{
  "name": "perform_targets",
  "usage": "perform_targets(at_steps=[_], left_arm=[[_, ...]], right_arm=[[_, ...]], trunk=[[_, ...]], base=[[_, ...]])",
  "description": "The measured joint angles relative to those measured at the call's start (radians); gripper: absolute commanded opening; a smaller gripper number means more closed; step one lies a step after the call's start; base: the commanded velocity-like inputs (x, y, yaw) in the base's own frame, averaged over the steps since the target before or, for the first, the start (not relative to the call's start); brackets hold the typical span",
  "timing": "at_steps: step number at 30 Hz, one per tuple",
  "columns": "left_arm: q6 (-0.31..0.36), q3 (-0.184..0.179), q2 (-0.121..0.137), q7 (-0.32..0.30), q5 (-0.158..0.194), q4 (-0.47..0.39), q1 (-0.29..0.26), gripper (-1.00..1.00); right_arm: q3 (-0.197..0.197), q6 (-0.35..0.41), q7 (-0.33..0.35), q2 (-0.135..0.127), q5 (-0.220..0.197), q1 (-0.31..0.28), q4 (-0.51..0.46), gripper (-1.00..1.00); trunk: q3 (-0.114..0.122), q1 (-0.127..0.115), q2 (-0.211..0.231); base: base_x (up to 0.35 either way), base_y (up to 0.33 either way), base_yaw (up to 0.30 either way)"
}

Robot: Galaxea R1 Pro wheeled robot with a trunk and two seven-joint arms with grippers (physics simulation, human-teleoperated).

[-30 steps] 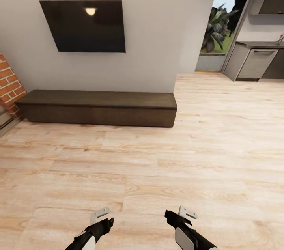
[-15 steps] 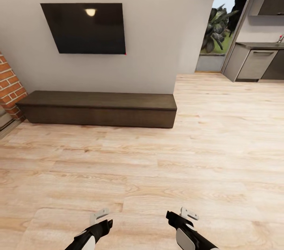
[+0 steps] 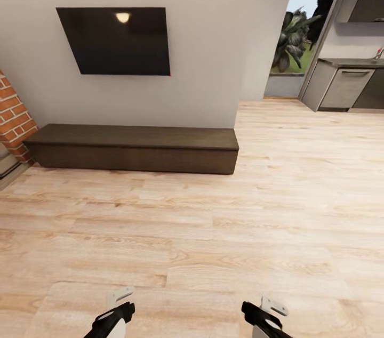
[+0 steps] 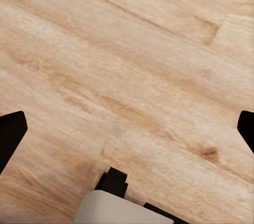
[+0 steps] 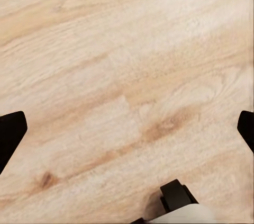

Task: Place each of the two pumpkins and all three candles from the living room inside a cabinet in the living room (use any cabinet), then make sure every cabinet is closed, and position the cauldron so it is next to a table in the living room.

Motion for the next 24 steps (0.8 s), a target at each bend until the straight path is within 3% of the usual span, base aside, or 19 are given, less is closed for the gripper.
perform_targets(at_steps=[7,13,24], left_arm=[[-0.005,-0.008,-0.001,-0.001,-0.004,0.0,0.0,1.0],[-0.009,-0.013,-0.002,-0.002,-0.004,0.0,0.0,1.0],[-0.008,-0.018,-0.002,-0.029,-0.003,0.002,0.0,1.0]], right_arm=[[0.003,-0.016,0.003,0.0,0.004,0.0,0.05,1.0],[0.003,-0.059,0.003,0.0,0.004,0.0,0.054,1.0],[0.005,-0.066,0.003,0.0,0.008,0.0,0.054,1.0]], trunk=[[0.022,-0.027,0.049],[0.041,-0.05,0.091],[0.075,-0.092,0.168]], base=[[0.0,0.0,0.0],[0.0,0.0,0.0],[0.0,0.0,0.0]])
